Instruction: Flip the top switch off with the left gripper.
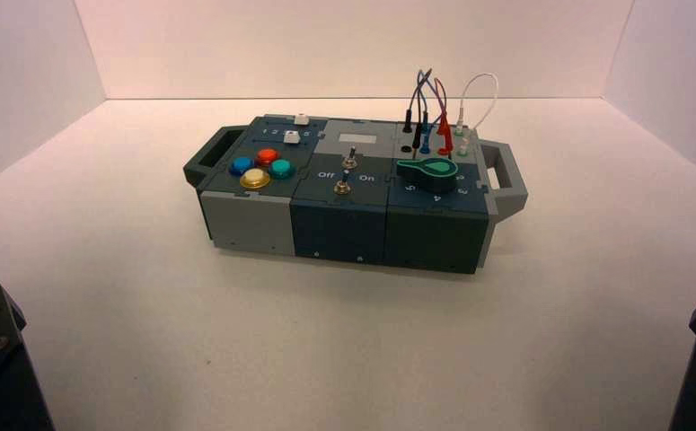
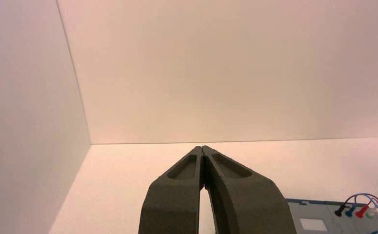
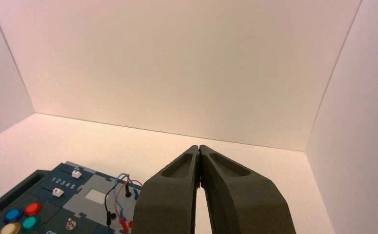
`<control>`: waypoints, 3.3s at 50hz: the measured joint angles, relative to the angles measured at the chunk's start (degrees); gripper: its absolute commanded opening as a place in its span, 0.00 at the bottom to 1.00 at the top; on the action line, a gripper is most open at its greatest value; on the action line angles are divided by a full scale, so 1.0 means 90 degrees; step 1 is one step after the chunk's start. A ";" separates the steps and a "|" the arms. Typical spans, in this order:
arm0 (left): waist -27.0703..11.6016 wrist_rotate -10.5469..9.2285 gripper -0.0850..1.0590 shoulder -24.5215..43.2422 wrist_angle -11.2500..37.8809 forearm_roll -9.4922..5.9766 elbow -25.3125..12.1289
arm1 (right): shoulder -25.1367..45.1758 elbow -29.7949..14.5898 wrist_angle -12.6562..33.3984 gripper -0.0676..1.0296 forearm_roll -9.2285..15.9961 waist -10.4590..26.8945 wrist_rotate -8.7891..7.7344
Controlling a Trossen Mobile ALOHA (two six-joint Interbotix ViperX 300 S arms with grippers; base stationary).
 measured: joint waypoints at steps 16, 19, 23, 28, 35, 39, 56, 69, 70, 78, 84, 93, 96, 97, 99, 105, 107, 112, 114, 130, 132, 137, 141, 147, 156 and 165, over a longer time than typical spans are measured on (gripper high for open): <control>0.0000 0.0000 0.05 0.0010 0.0000 0.0000 -0.0010 | 0.0000 0.0000 0.0000 0.04 0.0010 0.0010 0.0000; 0.0000 0.0000 0.05 0.0020 0.0000 0.0000 0.0000 | 0.0010 -0.0010 0.0000 0.04 0.0010 0.0010 0.0000; 0.0000 0.0000 0.05 0.0039 0.0000 0.0000 0.0000 | 0.0039 -0.0010 0.0000 0.04 0.0029 0.0000 0.0000; 0.0000 0.0000 0.05 0.0166 0.0000 0.0000 -0.0010 | 0.0117 0.0000 0.0010 0.04 0.0068 0.0000 0.0000; 0.0000 0.0000 0.05 0.0410 0.0000 0.0000 -0.0010 | 0.0479 -0.0029 0.0234 0.04 0.0215 0.0010 0.0000; 0.0000 0.0010 0.05 0.0518 0.0010 -0.0010 -0.0010 | 0.0771 -0.0068 0.0371 0.04 0.0313 0.0010 0.0000; -0.0322 0.0010 0.05 0.1533 0.0342 -0.0166 -0.0205 | 0.2812 -0.0479 0.1045 0.04 0.0801 0.0039 0.0000; -0.1553 -0.0029 0.05 0.2637 0.0928 -0.0205 -0.0508 | 0.3760 -0.0645 0.1426 0.04 0.0977 0.0312 0.0010; -0.1641 -0.0039 0.05 0.2754 0.0986 -0.0205 -0.0547 | 0.3906 -0.0703 0.1475 0.04 0.1025 0.0410 0.0010; -0.2031 -0.0049 0.05 0.3379 0.1182 -0.0205 -0.0781 | 0.4648 -0.0859 0.1533 0.04 0.1221 0.0742 0.0000; -0.2021 -0.0068 0.05 0.3457 0.1191 -0.0205 -0.0898 | 0.5186 -0.0996 0.1523 0.04 0.1367 0.0820 0.0010; -0.2236 -0.0117 0.05 0.3760 0.1191 -0.0254 -0.1084 | 0.5908 -0.1201 0.1475 0.04 0.1396 0.0830 0.0020; -0.2314 -0.0117 0.05 0.3896 0.1191 -0.0273 -0.1133 | 0.6221 -0.1309 0.1436 0.04 0.1396 0.0840 0.0020; -0.2373 -0.0127 0.05 0.4014 0.1191 -0.0293 -0.1162 | 0.6328 -0.1338 0.1416 0.04 0.1396 0.0830 0.0029; -0.2441 -0.0137 0.05 0.4141 0.1191 -0.0332 -0.1201 | 0.6504 -0.1387 0.1387 0.04 0.1396 0.0820 0.0020; -0.2578 -0.0215 0.05 0.4473 0.1191 -0.0391 -0.1260 | 0.6973 -0.1562 0.1279 0.04 0.1396 0.0830 0.0029; -0.2598 -0.0234 0.05 0.4521 0.1182 -0.0391 -0.1270 | 0.7080 -0.1602 0.1279 0.04 0.1406 0.0830 0.0029; -0.2656 -0.0313 0.05 0.4658 0.1113 -0.0410 -0.1279 | 0.7588 -0.1777 0.1191 0.04 0.1387 0.0811 0.0029; -0.2646 -0.0322 0.05 0.4668 0.1084 -0.0400 -0.1279 | 0.7734 -0.1836 0.1172 0.04 0.1387 0.0811 0.0029; -0.2686 -0.0352 0.05 0.4922 0.0967 -0.0410 -0.1279 | 0.9072 -0.2109 0.0947 0.04 0.1387 0.0762 0.0039; -0.2705 -0.0342 0.05 0.4961 0.0957 -0.0420 -0.1279 | 0.9111 -0.2109 0.0937 0.04 0.1377 0.0771 0.0039; -0.2871 -0.0352 0.05 0.5254 0.0771 -0.0459 -0.1289 | 0.9180 -0.2129 0.0889 0.04 0.1377 0.0771 0.0039; -0.3076 -0.0361 0.05 0.5527 0.0615 -0.0508 -0.1348 | 0.9219 -0.2148 0.0859 0.04 0.1367 0.0762 0.0059; -0.3428 -0.0361 0.05 0.6035 0.0469 -0.0596 -0.1562 | 0.9277 -0.2197 0.0811 0.04 0.1377 0.0732 0.0088; -0.3809 -0.0371 0.05 0.6768 0.0459 -0.0830 -0.1953 | 0.9365 -0.2246 0.0791 0.04 0.1387 0.0723 0.0098; -0.4170 -0.0420 0.05 0.7402 0.0527 -0.1123 -0.2354 | 0.9482 -0.2314 0.0742 0.04 0.1396 0.0723 0.0098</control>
